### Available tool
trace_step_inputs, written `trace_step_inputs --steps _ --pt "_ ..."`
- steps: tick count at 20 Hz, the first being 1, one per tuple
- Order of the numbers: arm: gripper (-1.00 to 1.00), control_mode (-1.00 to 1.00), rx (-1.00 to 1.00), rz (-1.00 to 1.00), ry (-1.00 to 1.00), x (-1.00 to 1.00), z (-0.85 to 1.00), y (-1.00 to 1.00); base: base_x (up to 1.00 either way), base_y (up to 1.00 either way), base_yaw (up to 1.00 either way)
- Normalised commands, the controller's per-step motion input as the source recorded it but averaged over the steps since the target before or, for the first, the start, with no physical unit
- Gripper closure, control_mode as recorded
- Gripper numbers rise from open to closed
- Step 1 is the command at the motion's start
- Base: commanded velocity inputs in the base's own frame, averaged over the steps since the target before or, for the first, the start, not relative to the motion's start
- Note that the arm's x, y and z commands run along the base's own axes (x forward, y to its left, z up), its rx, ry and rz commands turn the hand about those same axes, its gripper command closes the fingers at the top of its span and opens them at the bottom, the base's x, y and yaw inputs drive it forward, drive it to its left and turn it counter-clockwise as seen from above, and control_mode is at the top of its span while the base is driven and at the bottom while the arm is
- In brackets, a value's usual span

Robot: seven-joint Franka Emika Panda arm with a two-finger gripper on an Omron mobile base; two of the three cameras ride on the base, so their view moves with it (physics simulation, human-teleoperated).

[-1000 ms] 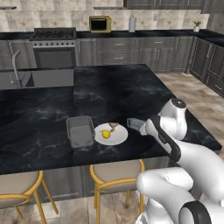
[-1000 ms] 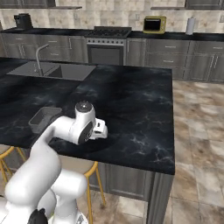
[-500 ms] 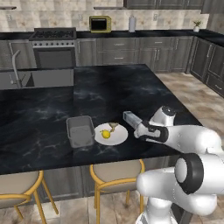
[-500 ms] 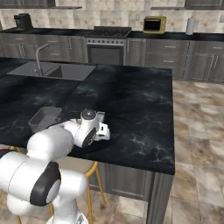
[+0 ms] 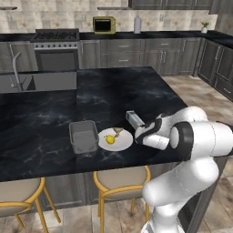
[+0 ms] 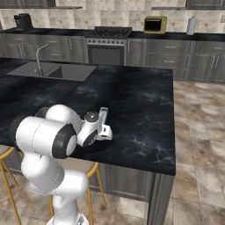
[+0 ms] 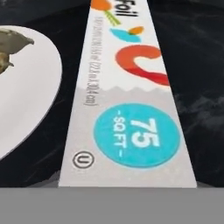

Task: Retrieve the tupperware and aluminum foil from the cabinet and place them on the dining counter near the plate with mushroom and lemon to prepare for storing leftovers.

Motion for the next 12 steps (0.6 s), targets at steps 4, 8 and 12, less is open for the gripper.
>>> trace_step_inputs --steps 4,8,12 --pt "-1.00 -1.00 0.00 0.00 -0.10 0.03 0.79 0.00 0.00 0.00 0.00" --pt "-1.00 -1.00 -0.01 0.00 -0.07 -0.39 0.92 0.08 0.00 0.00 0.00" --pt "-1.00 -1.00 -0.02 0.00 -0.10 -0.47 1.00 0.15 0.00 0.00 0.00"
